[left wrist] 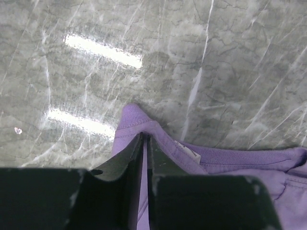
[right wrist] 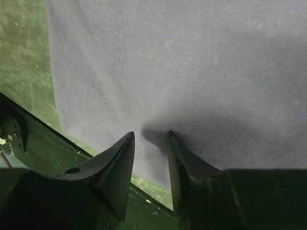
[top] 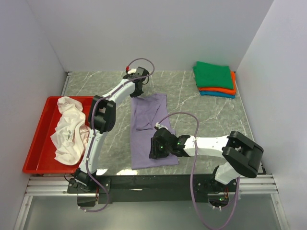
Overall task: Fold and stack the t-shirts
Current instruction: Fold the tshirt
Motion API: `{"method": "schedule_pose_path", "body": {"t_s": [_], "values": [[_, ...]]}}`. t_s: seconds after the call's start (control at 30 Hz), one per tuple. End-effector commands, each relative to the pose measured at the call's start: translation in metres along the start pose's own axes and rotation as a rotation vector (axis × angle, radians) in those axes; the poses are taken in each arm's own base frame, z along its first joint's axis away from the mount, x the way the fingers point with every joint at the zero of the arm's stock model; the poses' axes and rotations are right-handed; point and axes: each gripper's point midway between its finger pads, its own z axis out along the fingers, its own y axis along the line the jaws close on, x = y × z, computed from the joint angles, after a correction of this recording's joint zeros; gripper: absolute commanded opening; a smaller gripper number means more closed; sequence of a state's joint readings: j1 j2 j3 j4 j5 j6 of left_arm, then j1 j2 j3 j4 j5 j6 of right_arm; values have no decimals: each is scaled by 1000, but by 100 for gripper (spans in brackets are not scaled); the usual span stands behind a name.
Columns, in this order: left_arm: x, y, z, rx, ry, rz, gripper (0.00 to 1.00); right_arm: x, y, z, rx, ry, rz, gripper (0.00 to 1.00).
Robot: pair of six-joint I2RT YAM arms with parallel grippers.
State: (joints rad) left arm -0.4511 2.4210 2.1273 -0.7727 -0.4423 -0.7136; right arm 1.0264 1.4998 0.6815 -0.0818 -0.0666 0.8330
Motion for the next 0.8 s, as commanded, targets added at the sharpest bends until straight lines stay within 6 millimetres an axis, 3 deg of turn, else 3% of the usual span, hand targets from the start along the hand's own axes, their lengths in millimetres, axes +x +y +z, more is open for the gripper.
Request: {"method": "schedule_pose_path", "body": {"t_s": [0.0, 0.1, 0.13, 0.17, 0.3, 0.77], "values": [[-20, -4, -8, 10, -50, -6, 15, -3, 2, 6, 0, -26, 5, 41], [-21, -4, -7, 9, -53, -7, 11, -3, 2, 7, 1, -25, 9, 41], [-21, -5, -7, 10, -52, -6, 15, -2, 2, 8, 2, -23, 8, 41], [-21, -5, -7, 8, -52, -7, 30, -2, 2, 8, 1, -24, 8, 41], [-21, -4, -5, 1, -55, -12, 41, -1, 2, 10, -1, -19, 13, 41], [-18, -6, 7, -17, -56, -16, 41, 7, -2, 16, 3, 5, 15, 40]]}}
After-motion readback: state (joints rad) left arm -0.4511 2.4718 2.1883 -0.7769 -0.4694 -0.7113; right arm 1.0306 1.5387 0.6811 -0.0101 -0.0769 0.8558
